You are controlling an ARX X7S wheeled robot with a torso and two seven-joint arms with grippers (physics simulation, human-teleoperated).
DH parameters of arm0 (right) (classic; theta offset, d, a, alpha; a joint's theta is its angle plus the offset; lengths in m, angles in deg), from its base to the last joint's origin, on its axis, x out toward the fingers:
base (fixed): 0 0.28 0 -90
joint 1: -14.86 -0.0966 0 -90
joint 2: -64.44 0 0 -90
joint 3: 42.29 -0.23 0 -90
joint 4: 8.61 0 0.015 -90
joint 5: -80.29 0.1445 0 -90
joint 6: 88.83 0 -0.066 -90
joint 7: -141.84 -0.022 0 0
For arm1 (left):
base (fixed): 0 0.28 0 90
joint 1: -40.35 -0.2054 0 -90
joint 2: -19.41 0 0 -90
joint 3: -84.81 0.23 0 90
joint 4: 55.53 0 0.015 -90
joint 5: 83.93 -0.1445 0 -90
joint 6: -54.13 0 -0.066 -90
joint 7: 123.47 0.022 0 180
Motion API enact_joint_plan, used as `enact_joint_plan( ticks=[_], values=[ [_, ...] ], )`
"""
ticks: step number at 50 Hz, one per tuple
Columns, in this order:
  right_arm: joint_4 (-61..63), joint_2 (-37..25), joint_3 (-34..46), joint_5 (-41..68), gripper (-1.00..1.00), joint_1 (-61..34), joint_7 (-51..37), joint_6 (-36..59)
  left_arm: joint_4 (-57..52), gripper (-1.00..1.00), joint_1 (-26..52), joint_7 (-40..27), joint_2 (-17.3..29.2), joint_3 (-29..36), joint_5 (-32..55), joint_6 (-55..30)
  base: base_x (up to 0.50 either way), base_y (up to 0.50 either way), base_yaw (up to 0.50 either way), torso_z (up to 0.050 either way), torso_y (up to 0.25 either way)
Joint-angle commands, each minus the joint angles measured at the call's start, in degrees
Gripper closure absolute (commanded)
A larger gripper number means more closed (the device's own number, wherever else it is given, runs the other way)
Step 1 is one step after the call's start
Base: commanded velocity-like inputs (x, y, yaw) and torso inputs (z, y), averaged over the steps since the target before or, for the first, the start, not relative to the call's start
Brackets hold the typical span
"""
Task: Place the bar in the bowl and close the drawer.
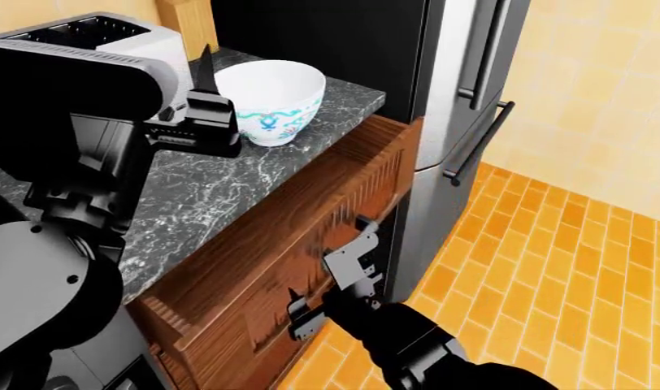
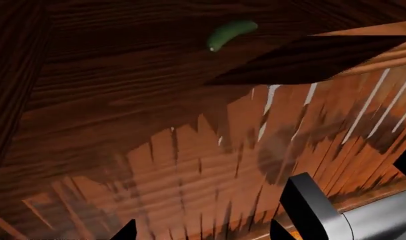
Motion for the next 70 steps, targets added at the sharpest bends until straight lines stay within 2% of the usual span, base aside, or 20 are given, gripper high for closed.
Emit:
enact_joint_plan(
  ticks=[1,7,8,13,18,29,40,43,49,65,70],
  values=[
    [3.9,2.2,0.1,-1.7,-1.0,-1.5,1.1,-0.9,-1.0,-1.0,0.4,-0.9,0.4,-0.7,1.5,-0.8,0.0,0.0,0.0,0.0,0.0],
    [-1.6,2.1,-1.6,0.0,-1.0,-1.0,-3.1,-6.5,0.2,-1.0,1.3,-0.4,-0.6,0.5,0.5,-0.6,0.0,0.0,0.0,0.0,0.002],
    [0.1,0.3,-1.9,-0.1,-1.0,-0.7,-5.2,-7.2,0.4,-1.0,1.6,-0.3,-0.8,0.7,0.4,-0.6,0.0,0.0,0.0,0.0,0.0],
    [26.5,-16.8,-1.4,-1.5,-1.0,0.8,-23.1,-6.9,1.4,-1.0,2.3,0.1,-2.1,2.1,-0.6,-0.3,0.0,0.0,0.0,0.0,0.0],
    [41.3,-27.3,-1.7,-3.6,-1.0,2.9,-34.7,-9.0,3.0,-1.0,2.7,0.9,-3.8,3.3,-1.6,0.8,0.0,0.0,0.0,0.0,0.0],
    [58.8,-41.0,-2.2,-9.5,-1.0,7.7,-51.1,-13.3,4.7,-1.0,3.0,2.3,-5.3,5.2,-2.7,1.8,0.0,0.0,0.0,0.0,0.0],
    [75.7,-54.6,-6.2,-19.4,-1.0,12.6,-76.2,-18.4,10.1,-1.0,2.6,7.0,-10.6,9.4,-6.0,7.0,0.0,0.0,0.0,0.0,0.0],
    [78.8,-56.8,-7.8,-22.1,-1.0,13.5,-82.5,-19.4,13.6,-1.0,2.9,9.5,-13.2,12.0,-7.7,8.9,0.0,0.0,0.0,0.0,0.0],
    [84.3,-59.1,-8.8,-25.4,-1.0,12.7,-88.2,-16.2,18.7,-1.0,2.9,13.6,-17.7,16.9,-10.1,11.6,0.0,0.0,0.0,0.0,0.0],
    [91.1,-60.7,-11.0,-27.2,-1.0,10.2,-91.2,-11.0,36.7,-1.0,-0.5,21.3,-28.9,24.7,-16.3,24.0,0.0,0.0,0.0,0.0,0.0],
    [92.0,-60.5,-11.4,-27.3,-1.0,9.8,-91.1,-9.7,41.9,-1.0,-2.5,21.0,-31.3,25.2,-17.2,27.2,0.0,0.0,0.0,0.0,0.0]
  ],
)
